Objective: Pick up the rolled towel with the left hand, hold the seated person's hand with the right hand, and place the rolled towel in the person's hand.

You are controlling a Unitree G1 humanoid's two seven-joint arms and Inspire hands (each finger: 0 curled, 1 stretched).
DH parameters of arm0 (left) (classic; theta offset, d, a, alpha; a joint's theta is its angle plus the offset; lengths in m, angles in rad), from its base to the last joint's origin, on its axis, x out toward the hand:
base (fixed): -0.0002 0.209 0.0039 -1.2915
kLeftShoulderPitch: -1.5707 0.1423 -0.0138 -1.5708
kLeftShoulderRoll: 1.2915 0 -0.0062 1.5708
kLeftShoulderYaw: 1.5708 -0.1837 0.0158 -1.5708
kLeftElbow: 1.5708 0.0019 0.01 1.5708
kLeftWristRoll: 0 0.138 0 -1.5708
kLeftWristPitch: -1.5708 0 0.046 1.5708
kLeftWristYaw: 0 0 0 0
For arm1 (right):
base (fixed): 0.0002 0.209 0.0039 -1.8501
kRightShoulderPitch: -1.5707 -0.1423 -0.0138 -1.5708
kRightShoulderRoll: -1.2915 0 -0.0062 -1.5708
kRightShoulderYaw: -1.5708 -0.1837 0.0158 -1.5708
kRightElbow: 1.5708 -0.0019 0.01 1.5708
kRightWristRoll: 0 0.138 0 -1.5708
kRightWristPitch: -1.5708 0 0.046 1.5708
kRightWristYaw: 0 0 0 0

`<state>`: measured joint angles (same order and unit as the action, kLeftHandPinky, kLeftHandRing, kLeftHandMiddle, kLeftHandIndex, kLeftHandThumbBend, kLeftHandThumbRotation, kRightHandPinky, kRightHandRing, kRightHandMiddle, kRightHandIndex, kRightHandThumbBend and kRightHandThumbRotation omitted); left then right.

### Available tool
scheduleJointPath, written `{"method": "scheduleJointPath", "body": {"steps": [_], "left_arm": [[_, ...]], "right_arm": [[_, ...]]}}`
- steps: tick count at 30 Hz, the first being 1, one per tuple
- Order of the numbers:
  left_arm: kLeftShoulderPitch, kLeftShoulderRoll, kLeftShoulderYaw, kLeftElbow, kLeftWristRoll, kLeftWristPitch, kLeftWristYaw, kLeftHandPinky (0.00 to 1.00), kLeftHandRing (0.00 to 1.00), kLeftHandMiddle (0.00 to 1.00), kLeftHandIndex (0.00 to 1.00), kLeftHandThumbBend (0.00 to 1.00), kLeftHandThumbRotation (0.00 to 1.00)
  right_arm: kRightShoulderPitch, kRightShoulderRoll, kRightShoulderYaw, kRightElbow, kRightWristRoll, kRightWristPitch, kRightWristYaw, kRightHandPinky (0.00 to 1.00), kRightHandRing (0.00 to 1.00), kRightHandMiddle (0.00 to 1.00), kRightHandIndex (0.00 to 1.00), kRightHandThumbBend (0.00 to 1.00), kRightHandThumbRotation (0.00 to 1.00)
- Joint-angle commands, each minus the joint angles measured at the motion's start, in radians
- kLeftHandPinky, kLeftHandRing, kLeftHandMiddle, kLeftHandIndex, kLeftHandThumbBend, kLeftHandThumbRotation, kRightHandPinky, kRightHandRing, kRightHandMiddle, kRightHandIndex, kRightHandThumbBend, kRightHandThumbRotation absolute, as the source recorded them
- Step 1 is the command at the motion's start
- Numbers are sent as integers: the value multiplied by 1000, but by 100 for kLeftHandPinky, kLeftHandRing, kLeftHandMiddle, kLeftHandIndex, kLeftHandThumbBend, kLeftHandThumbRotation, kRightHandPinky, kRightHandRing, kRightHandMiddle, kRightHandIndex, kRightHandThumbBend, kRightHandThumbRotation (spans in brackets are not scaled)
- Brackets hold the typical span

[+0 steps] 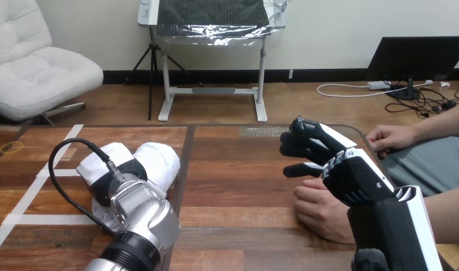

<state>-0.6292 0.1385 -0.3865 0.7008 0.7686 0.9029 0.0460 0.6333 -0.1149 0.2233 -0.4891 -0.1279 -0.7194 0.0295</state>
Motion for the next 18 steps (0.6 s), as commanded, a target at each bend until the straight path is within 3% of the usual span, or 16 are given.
{"method": "scheduleJointPath", "body": {"steps": [1,8,13,15,16,18], "left_arm": [[-81,-6,17,53,-15,-52,94,78,92,94,88,94,5],[-98,-17,61,134,-77,-114,197,53,83,90,86,93,1],[-112,-19,85,202,-120,-177,260,43,74,84,82,92,0],[-118,-18,90,226,-135,-199,275,37,63,77,78,90,0],[-121,-17,91,243,-142,-215,283,37,63,77,78,90,0],[-126,-15,90,266,-151,-234,294,31,51,67,73,87,0]], "right_arm": [[-48,20,-1,-23,5,-24,-8,64,76,78,81,90,100],[-46,23,-3,-23,3,-28,-10,63,75,77,81,90,100],[-43,26,-3,-27,0,-28,-13,63,75,77,80,91,100],[-43,27,-3,-27,-2,-28,-14,63,75,77,80,91,100],[-43,28,-3,-27,-2,-30,-14,63,75,77,80,91,100],[-43,29,-2,-27,-2,-32,-15,62,74,77,80,90,100]]}}
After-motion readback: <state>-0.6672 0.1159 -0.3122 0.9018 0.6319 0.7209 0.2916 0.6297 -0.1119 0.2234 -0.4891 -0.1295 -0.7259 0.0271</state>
